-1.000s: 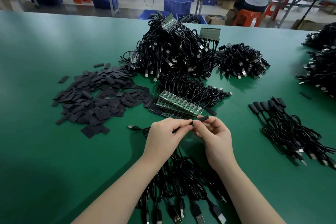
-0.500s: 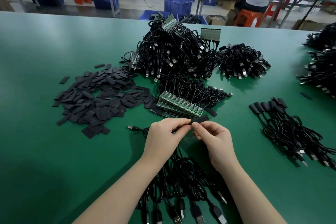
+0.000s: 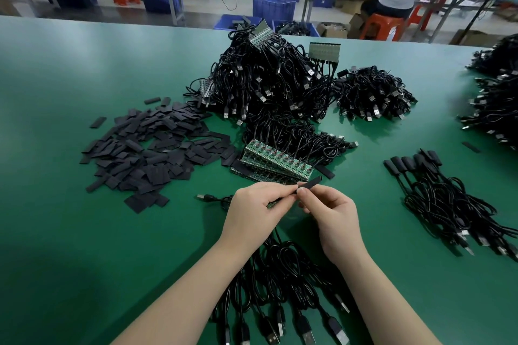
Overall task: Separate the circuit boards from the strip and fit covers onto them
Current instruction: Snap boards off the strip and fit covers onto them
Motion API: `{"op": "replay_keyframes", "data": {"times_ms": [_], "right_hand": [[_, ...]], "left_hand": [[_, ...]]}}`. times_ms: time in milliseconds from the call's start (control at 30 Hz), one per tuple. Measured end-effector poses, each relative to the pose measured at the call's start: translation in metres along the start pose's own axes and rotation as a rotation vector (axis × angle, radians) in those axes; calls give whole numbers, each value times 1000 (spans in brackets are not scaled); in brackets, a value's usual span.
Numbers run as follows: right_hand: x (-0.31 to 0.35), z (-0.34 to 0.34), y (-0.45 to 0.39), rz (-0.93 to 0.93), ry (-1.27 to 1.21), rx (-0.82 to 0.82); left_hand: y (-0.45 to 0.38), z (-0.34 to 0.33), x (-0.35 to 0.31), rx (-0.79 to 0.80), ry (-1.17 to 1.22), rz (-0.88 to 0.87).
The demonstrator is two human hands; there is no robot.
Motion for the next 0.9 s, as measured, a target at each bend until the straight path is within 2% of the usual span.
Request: {"op": "replay_keyframes", "data": {"times_ms": [533,733,900], "right_hand": [[-4,0,2,-40,2,-56],[0,-4,5,-23,3,-37],[2,-5,5,-32,10,-25]], "left_hand": [[2,-2,-3,-25,-4,-95],[1,1,-2,-73,-14,-56],[0,3,2,-77,7,54]]}}
Point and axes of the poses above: each hand's wrist, its own y-axis away from the middle knuckle, its own z-axis out of the back of the hand, x = y × z, the point moved 4 cm from there along -y, towards the middle knuckle, and after that the axes turned 15 degrees about -x, right-handed, at the moved point
